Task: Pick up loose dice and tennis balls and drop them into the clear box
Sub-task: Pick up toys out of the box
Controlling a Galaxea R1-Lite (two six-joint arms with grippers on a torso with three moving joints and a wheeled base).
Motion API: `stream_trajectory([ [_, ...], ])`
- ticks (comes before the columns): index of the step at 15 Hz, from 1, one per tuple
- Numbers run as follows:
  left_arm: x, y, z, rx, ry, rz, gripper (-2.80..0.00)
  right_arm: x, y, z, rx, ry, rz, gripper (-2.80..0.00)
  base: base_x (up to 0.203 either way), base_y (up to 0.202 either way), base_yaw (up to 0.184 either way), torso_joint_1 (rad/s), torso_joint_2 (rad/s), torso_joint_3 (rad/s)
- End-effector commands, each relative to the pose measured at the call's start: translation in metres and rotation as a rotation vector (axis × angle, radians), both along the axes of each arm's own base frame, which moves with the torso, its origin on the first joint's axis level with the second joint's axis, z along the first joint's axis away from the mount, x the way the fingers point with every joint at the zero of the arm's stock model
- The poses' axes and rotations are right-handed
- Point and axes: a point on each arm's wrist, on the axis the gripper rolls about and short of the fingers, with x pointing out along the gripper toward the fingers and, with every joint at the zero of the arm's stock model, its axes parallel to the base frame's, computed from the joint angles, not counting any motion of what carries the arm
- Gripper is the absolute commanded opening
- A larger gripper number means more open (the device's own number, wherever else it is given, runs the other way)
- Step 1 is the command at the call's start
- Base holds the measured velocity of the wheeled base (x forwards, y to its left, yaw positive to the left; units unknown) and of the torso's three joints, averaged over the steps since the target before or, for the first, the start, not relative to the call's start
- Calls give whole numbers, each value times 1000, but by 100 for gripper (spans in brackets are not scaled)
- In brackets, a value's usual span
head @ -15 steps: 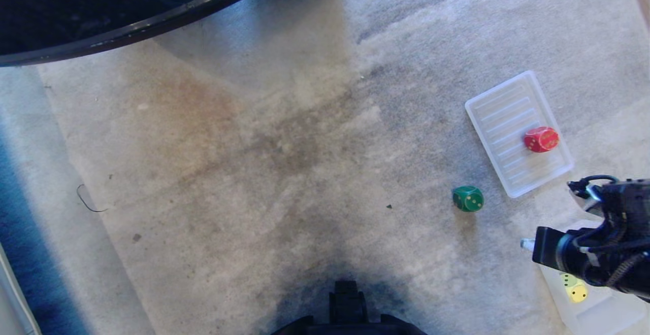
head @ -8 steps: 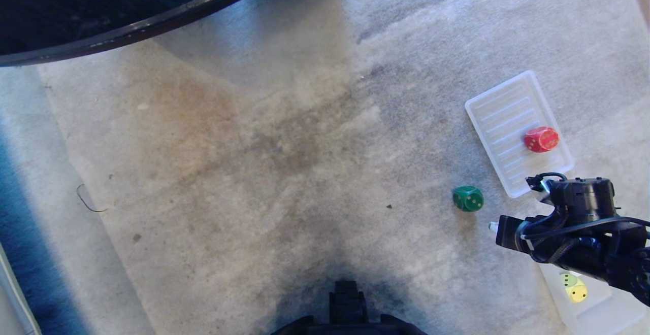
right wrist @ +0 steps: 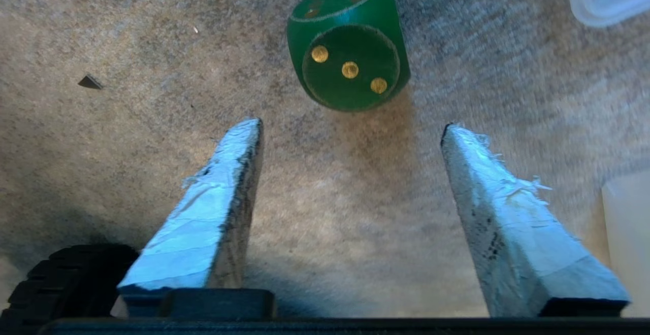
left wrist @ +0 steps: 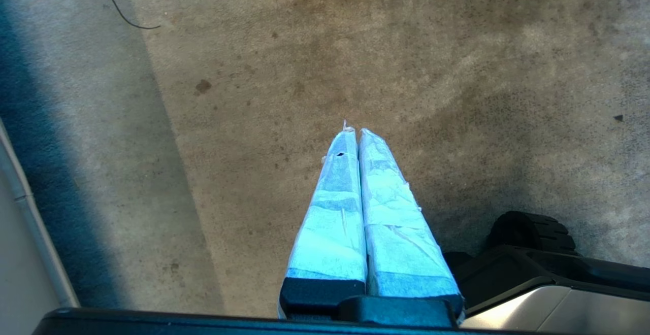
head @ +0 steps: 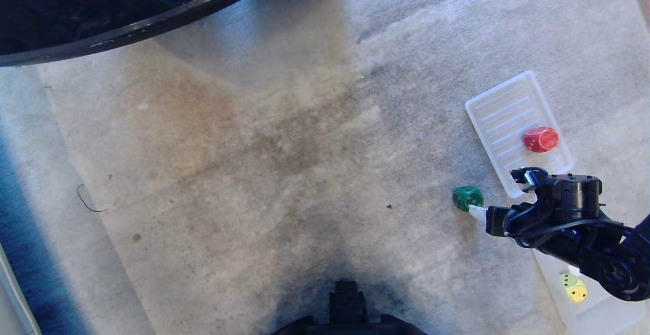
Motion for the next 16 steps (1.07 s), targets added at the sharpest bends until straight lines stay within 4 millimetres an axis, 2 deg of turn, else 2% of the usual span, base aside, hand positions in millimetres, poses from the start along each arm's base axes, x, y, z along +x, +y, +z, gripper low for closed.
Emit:
stream_trajectory([
  [1, 0, 0, 0, -1, 0, 1, -280, 6, -5, -10, 1, 9, 17, 0, 0, 0, 0, 0, 0, 0],
  [4, 0, 0, 0, -1, 0, 1, -280, 11, -15, -17, -12, -8, 53, 0, 0, 0, 0, 0, 0, 0],
  [7, 0, 0, 0, -1, 0, 1, -280, 12, -17, -25, 6, -5, 163, 0, 0, 0, 0, 0, 0, 0],
  [9, 0, 0, 0, -1, 0, 1, -280, 15, -20, -34, -54, -13, 212, 0, 0, 0, 0, 0, 0, 0],
  [16, 0, 0, 0, -1, 0, 1, -280, 39, -28, -53, -145, -53, 264, 0, 0, 0, 0, 0, 0, 0],
])
